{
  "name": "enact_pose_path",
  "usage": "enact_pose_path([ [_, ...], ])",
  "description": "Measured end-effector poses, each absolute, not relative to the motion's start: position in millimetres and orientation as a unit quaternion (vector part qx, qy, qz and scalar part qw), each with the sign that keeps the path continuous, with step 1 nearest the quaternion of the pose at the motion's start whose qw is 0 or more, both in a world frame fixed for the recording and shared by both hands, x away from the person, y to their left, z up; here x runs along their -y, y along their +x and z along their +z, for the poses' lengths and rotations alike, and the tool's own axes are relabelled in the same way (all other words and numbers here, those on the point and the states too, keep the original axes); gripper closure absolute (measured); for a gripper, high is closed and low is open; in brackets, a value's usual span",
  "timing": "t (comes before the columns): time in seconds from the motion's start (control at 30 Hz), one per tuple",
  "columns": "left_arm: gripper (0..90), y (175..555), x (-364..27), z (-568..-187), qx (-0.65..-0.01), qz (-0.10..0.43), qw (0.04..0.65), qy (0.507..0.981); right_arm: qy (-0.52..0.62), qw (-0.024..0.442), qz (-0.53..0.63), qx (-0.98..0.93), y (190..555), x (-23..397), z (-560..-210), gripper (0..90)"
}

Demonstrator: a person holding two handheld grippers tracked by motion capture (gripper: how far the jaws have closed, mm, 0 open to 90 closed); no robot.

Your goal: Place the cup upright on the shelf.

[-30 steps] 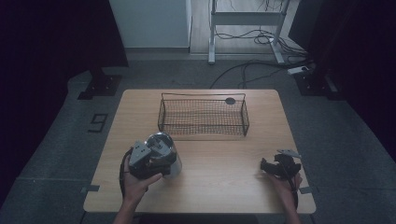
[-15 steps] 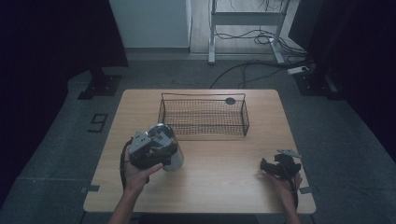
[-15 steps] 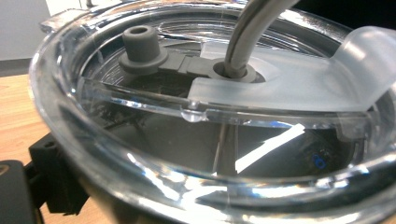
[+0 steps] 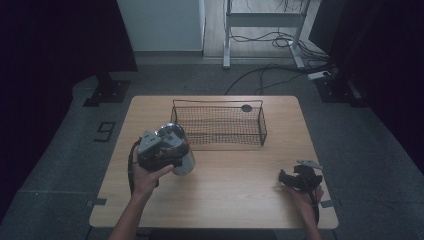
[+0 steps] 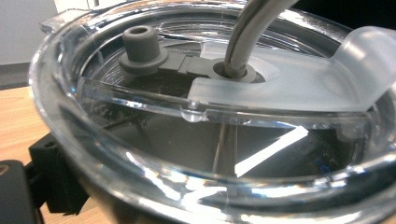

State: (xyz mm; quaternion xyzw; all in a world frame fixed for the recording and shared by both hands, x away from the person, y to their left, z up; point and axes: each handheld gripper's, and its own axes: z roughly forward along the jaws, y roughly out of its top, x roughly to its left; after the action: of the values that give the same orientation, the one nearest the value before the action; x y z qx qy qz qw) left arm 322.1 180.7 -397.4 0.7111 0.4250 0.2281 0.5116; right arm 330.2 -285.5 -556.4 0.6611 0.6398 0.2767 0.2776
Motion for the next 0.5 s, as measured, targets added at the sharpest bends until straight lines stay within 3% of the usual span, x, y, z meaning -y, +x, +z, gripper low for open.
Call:
enact_pose_path([
  [0.5,4.0,342.0,-179.8,-384.2,-0.428,0.237,0.509,0.708,0.661,0.278,0.276,-0.64,330.2,285.5,-556.4,3.0],
])
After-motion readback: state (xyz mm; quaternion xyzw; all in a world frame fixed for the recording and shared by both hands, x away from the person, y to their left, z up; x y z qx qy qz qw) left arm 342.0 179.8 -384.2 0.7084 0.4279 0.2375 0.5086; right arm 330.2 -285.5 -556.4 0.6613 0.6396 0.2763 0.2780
